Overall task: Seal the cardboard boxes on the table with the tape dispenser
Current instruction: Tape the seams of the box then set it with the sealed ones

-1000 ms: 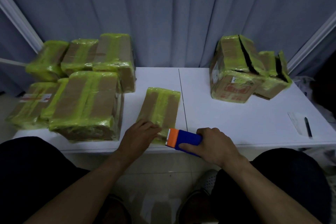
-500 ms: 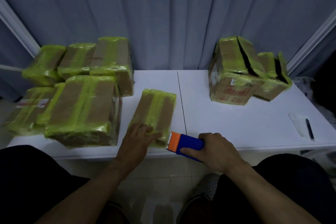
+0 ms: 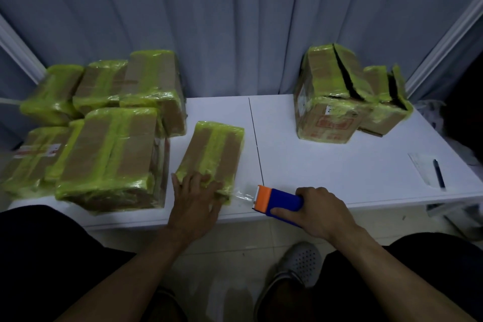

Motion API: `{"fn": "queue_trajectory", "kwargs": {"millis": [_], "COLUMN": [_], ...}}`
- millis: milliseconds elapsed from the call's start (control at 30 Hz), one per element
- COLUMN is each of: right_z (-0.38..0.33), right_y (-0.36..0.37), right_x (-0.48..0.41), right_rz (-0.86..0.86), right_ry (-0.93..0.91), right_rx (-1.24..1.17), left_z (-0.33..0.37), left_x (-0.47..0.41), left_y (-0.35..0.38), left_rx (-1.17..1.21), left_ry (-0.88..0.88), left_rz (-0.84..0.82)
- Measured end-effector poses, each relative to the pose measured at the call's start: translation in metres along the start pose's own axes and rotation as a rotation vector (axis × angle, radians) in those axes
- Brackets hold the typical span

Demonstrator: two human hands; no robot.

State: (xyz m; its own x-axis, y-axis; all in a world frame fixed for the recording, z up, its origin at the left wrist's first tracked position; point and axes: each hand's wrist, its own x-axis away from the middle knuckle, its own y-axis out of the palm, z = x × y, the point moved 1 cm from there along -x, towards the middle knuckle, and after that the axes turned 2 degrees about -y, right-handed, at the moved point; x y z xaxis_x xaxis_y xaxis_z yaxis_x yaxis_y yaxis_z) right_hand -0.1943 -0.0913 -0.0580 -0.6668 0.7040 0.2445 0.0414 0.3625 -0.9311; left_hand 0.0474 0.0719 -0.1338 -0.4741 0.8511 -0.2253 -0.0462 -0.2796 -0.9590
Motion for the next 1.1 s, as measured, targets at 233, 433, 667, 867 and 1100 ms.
{"fn": "queue_trajectory", "kwargs": {"millis": [233, 433, 667, 867, 1100], "right_z": [-0.009, -0.028, -0.053, -0.062, -0.071], "right_y": [0.020, 0.026, 0.033, 0.029, 0.030], "right_x": [-0.024, -0.040, -0.055, -0.064, -0.065], "right_rz": [-0.089, -0.063, -0.113, -0.102, -0.084], "right_ry": [-0.003, 0.023, 0.003, -0.046, -0.048], "right_rx": [0.095, 0.189, 0.173, 0.263, 0.318], "left_z": [0.005, 0.003, 0.002, 0.005, 0.014], "left_x": [-0.012, -0.013, -0.013, -0.016, -0.027], "left_y": [-0.001, -0.001, -0.001, 0.002, 0.001], "left_rx": [0.075, 0.103, 0.152, 0.147, 0.371], "left_ry": [-0.079, -0.090, -0.101, -0.127, -0.190], "left_rz": [-0.002, -0.051, -0.060, -0.061, -0.040]}}
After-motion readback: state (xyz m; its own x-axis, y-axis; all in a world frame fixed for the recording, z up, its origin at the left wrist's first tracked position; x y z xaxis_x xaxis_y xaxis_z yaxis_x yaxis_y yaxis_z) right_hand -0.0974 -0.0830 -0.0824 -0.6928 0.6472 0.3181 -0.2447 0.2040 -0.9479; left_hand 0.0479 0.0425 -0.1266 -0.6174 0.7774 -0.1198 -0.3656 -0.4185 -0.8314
